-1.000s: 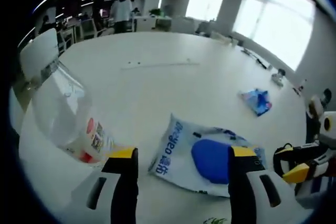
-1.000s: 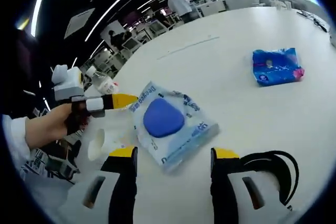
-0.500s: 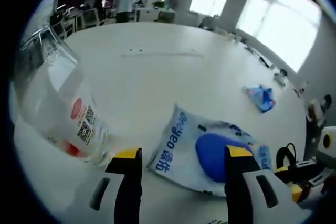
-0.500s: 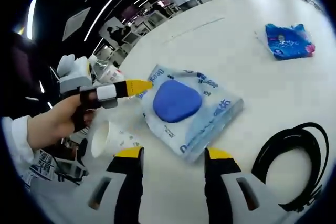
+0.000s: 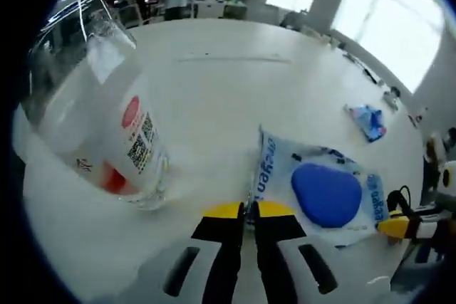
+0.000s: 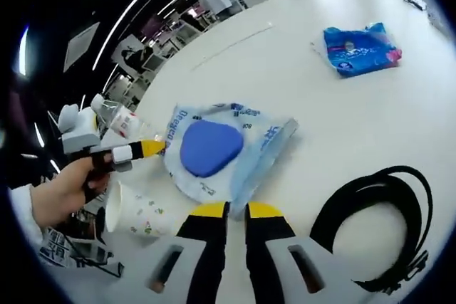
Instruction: Arrange the tabletop items into an orderly group along one side of the table until the central work area is clear of visible clutter.
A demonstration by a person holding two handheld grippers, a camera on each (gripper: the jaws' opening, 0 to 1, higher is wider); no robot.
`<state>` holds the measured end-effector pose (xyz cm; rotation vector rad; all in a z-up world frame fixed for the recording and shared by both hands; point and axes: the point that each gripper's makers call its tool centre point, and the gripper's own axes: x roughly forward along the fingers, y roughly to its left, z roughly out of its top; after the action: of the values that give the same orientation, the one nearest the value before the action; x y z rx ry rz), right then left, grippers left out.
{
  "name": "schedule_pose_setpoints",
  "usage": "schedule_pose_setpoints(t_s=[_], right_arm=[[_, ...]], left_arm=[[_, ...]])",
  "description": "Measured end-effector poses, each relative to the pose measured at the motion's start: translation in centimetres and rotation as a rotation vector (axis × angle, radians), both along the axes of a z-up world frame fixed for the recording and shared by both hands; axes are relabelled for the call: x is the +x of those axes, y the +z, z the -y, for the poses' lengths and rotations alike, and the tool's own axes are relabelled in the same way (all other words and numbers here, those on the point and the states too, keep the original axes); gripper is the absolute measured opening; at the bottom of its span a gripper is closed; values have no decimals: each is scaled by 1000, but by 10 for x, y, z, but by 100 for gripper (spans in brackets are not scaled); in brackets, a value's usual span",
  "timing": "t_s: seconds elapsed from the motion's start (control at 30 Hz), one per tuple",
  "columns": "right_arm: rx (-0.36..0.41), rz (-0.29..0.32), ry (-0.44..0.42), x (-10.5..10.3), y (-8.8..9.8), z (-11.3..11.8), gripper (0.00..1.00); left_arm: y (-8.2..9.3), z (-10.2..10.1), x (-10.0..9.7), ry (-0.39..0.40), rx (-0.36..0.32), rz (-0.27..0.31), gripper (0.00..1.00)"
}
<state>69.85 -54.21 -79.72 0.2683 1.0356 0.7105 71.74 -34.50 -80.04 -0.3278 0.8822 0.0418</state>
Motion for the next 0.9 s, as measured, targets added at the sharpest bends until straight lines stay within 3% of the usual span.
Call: schedule_pose_setpoints(t_s=[0.17, 0.27, 0.53, 0.6, 0.83, 0.9], right_arm=[[-32, 135, 41, 24, 20, 2, 0], [-45, 194, 71, 35, 31, 3, 0], [1, 233, 36, 67, 63, 10, 0], [41, 231, 6, 81, 70, 11, 0], [14, 298, 34, 112, 82, 17, 0], [33, 289, 27, 120, 82, 18, 0]], left_arm=[[8, 7, -3, 7, -15, -12, 0], [22, 12, -1, 18, -16, 25, 0], [66, 20, 15, 9, -4, 132, 0], [73, 22, 17, 12, -7, 151, 0], [85, 35, 23, -5, -32, 192, 0], [86, 37, 24, -6, -29, 194, 0]])
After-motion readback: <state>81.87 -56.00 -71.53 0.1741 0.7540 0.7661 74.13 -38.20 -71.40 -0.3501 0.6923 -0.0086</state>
